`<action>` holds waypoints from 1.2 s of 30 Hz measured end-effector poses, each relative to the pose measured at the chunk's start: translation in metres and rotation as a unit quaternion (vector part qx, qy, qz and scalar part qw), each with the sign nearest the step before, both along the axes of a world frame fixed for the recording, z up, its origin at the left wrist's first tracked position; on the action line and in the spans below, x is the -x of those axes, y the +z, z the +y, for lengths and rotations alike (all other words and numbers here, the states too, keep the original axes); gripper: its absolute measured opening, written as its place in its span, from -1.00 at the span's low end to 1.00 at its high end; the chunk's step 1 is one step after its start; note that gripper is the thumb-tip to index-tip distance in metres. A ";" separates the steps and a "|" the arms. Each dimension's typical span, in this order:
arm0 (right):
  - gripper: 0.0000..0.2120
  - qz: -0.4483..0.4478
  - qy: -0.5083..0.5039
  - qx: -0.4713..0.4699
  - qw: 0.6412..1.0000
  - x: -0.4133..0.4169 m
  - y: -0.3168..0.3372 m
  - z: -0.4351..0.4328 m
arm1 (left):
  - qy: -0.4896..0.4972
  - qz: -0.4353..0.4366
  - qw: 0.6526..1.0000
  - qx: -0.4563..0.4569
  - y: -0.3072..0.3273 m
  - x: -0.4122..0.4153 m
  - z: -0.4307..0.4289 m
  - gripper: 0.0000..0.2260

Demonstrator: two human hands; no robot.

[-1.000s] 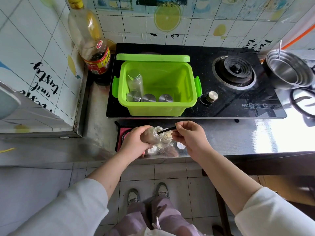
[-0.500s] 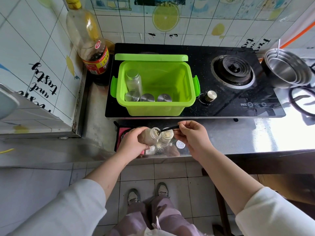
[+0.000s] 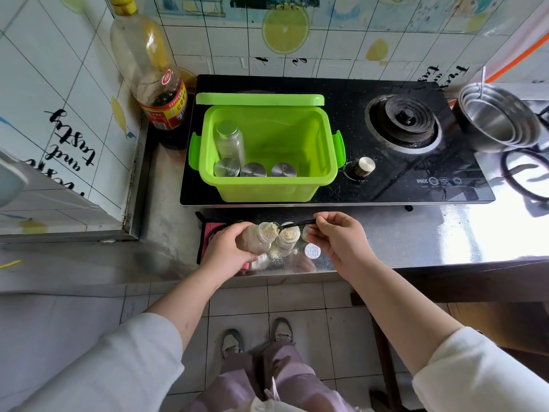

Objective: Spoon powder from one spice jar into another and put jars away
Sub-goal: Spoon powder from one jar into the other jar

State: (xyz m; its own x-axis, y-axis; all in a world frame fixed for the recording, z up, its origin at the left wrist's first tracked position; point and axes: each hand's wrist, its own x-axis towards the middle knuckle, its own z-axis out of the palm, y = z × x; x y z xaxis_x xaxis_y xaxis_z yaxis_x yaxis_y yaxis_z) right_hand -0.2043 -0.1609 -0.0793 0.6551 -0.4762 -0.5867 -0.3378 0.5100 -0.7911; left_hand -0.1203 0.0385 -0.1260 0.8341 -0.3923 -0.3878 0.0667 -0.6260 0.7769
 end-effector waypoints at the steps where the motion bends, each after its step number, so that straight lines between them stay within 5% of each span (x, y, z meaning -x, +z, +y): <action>1: -0.92 -0.001 -0.002 -0.002 1.000 0.000 0.000 -0.001 | 0.001 0.001 1.000 0.000 0.000 0.000 0.000 -0.40; 21: -0.92 -0.003 -0.054 -0.025 0.998 0.010 -0.005 -0.023 | 0.019 0.013 0.999 0.023 -0.002 -0.001 -0.010 -0.41; 36: -0.95 0.027 -0.049 0.062 0.997 0.012 -0.023 -0.033 | 0.056 0.077 0.995 0.041 -0.014 0.000 -0.008 -0.36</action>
State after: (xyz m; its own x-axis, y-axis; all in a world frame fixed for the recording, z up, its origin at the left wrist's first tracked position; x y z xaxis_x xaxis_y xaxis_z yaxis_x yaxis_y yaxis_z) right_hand -0.2162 -0.1939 -0.1020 0.5718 -0.6066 -0.5524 -0.3344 0.4426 -0.8321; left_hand -0.1207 0.0307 -0.1401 0.8077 -0.3362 -0.4844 0.2544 -0.5425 0.8006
